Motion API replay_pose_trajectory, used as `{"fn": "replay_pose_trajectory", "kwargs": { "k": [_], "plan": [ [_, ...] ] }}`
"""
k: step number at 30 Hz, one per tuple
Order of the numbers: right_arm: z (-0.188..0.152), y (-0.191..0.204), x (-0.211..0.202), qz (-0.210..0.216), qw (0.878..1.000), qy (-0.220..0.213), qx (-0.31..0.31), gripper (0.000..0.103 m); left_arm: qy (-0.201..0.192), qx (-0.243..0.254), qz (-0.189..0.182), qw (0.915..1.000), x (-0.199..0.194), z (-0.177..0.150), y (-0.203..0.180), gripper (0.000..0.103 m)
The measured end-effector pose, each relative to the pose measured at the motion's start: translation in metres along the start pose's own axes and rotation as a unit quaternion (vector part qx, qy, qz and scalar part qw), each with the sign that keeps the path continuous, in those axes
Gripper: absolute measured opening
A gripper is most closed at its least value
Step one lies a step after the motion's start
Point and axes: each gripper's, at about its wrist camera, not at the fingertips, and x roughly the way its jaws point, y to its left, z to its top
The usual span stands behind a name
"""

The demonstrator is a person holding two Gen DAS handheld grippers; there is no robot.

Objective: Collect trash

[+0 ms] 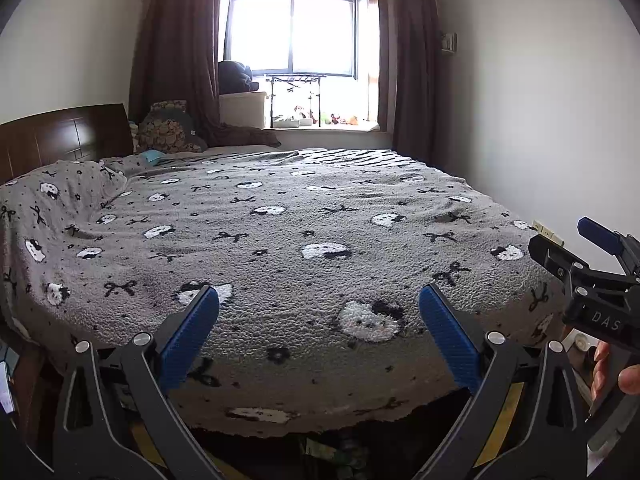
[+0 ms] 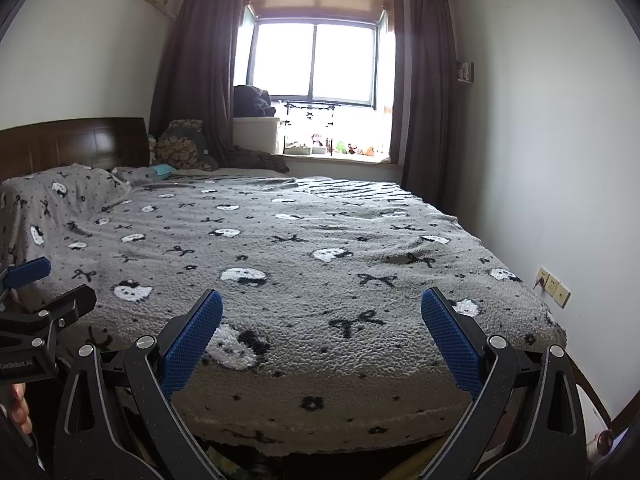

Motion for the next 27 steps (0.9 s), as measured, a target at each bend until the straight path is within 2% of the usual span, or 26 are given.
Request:
{"fn": "replay_pose_trajectory", "kwargs": {
  "k": [27],
  "plan": [
    [0.0012, 0.0001, 0.0034, 0.006, 1.0, 0.002, -0.005, 0.099, -0.001, 0.003, -0.002, 1.0, -0.0005, 0.0041, 0.0018, 0.095]
  ]
}}
